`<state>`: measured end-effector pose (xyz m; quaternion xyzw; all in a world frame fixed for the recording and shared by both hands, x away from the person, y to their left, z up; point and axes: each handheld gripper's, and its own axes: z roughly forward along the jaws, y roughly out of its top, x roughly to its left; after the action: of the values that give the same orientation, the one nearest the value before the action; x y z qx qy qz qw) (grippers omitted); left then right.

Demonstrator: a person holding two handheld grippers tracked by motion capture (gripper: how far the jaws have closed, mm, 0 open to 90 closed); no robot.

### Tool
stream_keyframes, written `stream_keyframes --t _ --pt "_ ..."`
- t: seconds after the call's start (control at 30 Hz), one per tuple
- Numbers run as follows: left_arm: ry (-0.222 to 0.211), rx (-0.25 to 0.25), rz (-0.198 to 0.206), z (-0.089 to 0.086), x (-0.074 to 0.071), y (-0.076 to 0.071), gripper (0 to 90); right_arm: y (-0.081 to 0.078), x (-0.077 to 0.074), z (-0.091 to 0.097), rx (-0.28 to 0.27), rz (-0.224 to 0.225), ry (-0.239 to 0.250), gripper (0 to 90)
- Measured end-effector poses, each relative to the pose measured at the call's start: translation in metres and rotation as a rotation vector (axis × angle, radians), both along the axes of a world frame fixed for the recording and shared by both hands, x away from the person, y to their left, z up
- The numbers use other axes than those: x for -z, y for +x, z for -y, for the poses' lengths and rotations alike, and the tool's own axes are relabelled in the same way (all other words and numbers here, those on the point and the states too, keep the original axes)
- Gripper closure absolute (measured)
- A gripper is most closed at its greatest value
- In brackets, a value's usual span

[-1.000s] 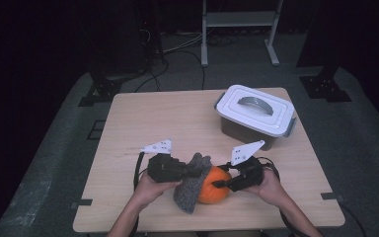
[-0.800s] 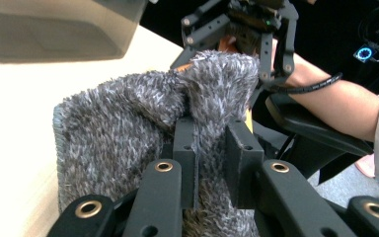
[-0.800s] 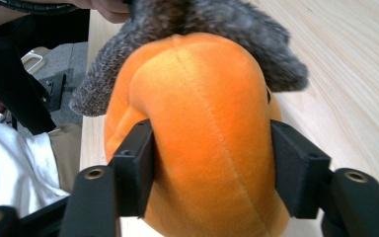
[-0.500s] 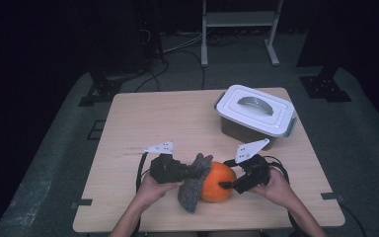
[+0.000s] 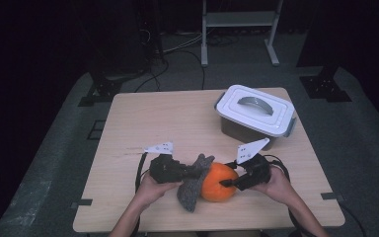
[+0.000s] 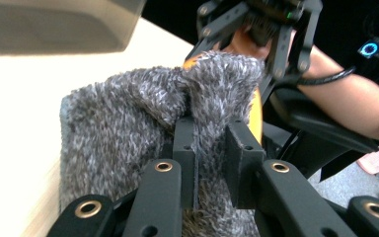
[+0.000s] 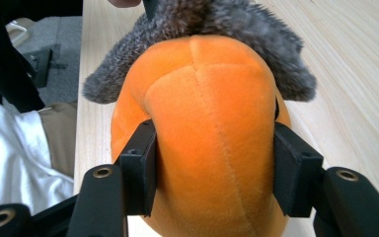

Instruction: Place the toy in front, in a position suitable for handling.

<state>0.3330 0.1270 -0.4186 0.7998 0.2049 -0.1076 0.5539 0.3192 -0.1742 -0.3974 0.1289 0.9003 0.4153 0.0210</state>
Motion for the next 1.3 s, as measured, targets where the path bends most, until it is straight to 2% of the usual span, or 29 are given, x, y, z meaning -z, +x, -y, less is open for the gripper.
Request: stream_keyframes --t 0.13,0.3,0.47,0.53,0.6,0.67,0.73,0.8,0.9,1.0,1.2,1.3 --pt "0.012 -0.002 -0.02 -0.003 0.005 0.002 77.3 0.001 0.002 0.009 0.004 -0.022 0.02 43.0" --pt "0.001 0.014 0.0 -0.001 -0.002 0.0 77.3 -0.002 0.0 0.007 -0.011 -0.003 0.037 45.4" --pt "-0.053 0.041 0.031 0.002 -0.018 -0.007 77.3 -0.009 -0.005 -0.003 -0.04 0.021 0.075 46.8" --pt "-0.091 0.056 0.04 -0.001 -0.025 -0.009 77.3 -0.01 -0.006 -0.008 -0.064 0.015 0.102 46.8" --pt "-0.108 0.066 0.05 -0.001 -0.03 -0.01 77.3 -0.01 -0.006 -0.012 -0.081 -0.012 0.136 46.7" --pt "-0.097 0.077 0.05 0.0 -0.029 -0.011 77.3 -0.01 -0.003 -0.018 -0.103 -0.021 0.137 46.5" --pt "-0.066 0.076 0.042 0.002 -0.024 -0.01 77.3 -0.009 0.002 -0.023 -0.115 -0.028 0.1 45.1" --pt "-0.086 0.066 0.007 0.0 -0.018 -0.006 77.4 -0.007 0.006 -0.024 -0.115 -0.037 0.1 43.6" --pt "-0.081 0.043 -0.002 -0.004 -0.014 -0.002 77.5 -0.003 0.006 -0.018 -0.105 -0.039 0.093 42.5" --pt "-0.07 0.043 -0.012 -0.006 -0.009 -0.001 77.5 -0.002 0.008 -0.013 -0.1 -0.045 0.09 40.3" --pt "-0.037 0.03 -0.034 -0.011 -0.001 0.001 77.2 0.003 0.01 0.005 -0.049 -0.071 0.094 36.1" --pt "-0.036 0.037 -0.033 -0.008 0.0 0.001 77.3 0.005 0.009 0.009 -0.007 -0.102 0.085 28.8"
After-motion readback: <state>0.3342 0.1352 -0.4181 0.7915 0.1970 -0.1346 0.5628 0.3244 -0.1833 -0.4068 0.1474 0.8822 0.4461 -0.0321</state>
